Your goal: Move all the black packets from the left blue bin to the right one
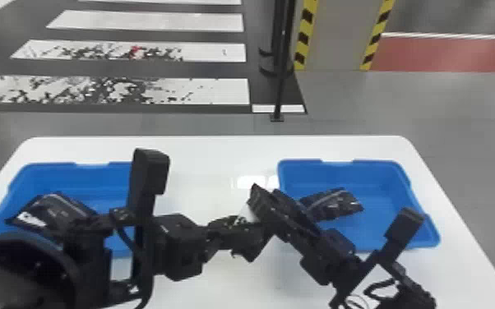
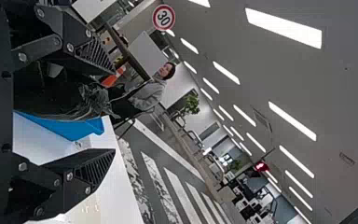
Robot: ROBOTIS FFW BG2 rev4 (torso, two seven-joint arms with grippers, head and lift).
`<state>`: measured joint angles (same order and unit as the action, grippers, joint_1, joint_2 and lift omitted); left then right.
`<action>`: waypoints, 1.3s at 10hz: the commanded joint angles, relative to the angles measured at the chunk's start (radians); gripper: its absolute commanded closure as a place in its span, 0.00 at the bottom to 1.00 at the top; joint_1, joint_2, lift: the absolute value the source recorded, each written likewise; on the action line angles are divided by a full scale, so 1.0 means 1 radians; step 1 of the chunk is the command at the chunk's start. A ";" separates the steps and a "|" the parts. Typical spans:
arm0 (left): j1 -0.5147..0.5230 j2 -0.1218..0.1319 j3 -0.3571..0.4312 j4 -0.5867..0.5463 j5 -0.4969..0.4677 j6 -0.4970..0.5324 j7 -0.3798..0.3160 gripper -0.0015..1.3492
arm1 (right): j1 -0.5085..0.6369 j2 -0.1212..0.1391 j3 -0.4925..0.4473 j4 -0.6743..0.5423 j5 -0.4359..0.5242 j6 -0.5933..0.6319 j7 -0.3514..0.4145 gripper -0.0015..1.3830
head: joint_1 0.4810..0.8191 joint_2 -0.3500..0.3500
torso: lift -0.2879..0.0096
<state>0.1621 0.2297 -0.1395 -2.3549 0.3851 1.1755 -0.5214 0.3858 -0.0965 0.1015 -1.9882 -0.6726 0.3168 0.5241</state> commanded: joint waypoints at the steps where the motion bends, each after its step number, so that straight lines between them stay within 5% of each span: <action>1: 0.002 0.000 -0.002 0.000 0.006 -0.002 0.000 0.90 | -0.001 0.003 0.000 0.011 0.009 -0.084 -0.006 0.93 | 0.63 0.45 | 0.50; 6: 0.017 -0.010 0.034 0.000 0.024 -0.056 0.008 0.86 | -0.010 0.000 0.002 -0.008 0.009 -0.044 0.007 0.93 | 0.63 0.43 | 0.50; 8: 0.054 -0.021 0.070 0.002 0.052 -0.069 0.014 0.21 | -0.045 0.000 -0.024 0.031 -0.017 -0.047 0.005 0.93 | 0.63 0.45 | 0.50; 9: 0.086 -0.029 0.090 0.002 0.054 -0.088 0.014 0.04 | -0.072 -0.002 -0.064 0.051 -0.015 -0.047 0.005 0.93 | 0.63 0.45 | 0.50; 13: 0.208 -0.058 0.183 -0.047 0.099 -0.103 0.008 0.13 | -0.236 -0.031 -0.205 0.266 -0.009 -0.081 -0.009 0.93 | 0.63 0.33 | 0.50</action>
<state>0.3506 0.1753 0.0308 -2.3886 0.4802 1.0743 -0.5151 0.1851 -0.1180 -0.0885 -1.7783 -0.6855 0.2425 0.5153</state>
